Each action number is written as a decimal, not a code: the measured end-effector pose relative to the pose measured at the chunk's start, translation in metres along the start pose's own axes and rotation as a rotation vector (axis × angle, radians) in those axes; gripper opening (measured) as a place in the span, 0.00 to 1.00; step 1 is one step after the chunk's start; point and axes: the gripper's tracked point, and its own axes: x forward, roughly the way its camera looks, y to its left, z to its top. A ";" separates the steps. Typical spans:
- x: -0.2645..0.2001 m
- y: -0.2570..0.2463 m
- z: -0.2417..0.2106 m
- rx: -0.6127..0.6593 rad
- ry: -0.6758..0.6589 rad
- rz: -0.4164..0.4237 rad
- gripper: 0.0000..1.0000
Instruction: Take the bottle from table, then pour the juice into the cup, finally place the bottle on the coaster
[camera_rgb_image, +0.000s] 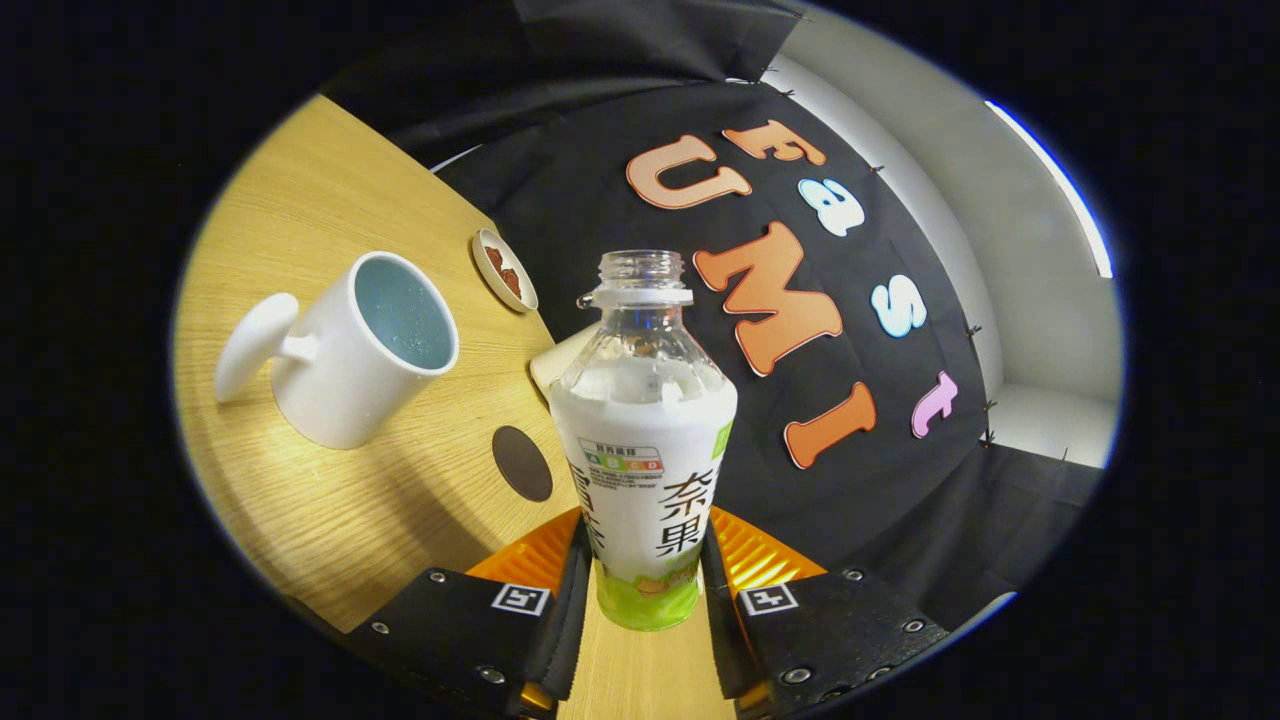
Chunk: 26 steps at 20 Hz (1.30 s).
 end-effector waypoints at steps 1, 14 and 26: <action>0.001 -0.001 0.000 -0.024 -0.004 -0.011 0.54; 0.013 -0.005 0.014 -0.406 -0.092 -0.103 0.54; 0.016 -0.005 0.021 -0.563 -0.140 -0.143 0.54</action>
